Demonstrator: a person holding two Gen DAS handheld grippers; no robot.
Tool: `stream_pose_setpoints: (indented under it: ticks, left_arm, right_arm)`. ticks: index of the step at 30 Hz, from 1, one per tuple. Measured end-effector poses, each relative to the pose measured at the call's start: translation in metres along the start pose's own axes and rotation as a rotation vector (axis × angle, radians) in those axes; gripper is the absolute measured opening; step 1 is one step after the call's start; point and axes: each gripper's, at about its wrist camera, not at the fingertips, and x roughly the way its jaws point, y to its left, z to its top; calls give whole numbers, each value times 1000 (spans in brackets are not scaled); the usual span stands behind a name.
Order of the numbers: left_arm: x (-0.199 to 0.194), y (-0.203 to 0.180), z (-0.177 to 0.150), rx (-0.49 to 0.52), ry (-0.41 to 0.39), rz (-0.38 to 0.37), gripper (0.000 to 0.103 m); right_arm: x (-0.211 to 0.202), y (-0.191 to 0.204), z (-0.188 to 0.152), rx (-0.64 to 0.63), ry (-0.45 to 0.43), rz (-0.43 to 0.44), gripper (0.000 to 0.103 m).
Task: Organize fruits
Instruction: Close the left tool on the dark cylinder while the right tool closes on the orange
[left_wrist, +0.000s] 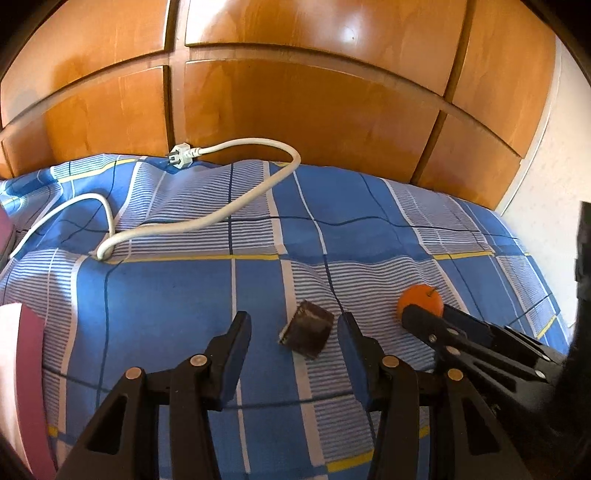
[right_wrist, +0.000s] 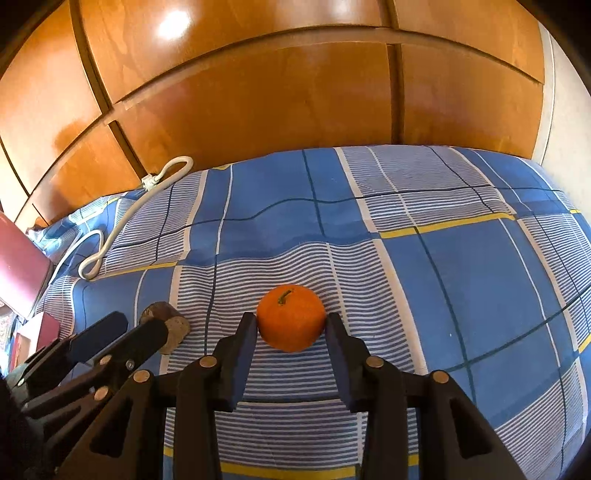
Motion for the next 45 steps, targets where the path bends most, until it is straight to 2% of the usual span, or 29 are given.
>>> stream_pose_setpoints:
  ticks: [8,12,14,18,24,30,45]
  left_arm:
    - [10,5,3,-29,10,-43,49]
    - [12,6,-1,-43,32,-46,48]
    - [13,2,-3,-18,33,-25,48]
    - [14,1,-5,-17,46,-45,32]
    - [2,9,-13,-37,59,-21,31]
    - [-25,25,-35,-107,62,13,32]
    - [-85,20,-106,-83,57,42,30]
  right_arm:
    - [0,0,-1,8,-4,-3,39]
    - [-2,1,-2,5,-2,-12,39]
    - [-3,0,-3,6,0,-9,39]
    - [-4,1,-5,-4,-1,-13,39]
    - [-9,6,-7,-31,15,2,38]
    - [-22,20,-21,-82,37,29,38]
    - [-58,26,-74,-105,52,55,38]
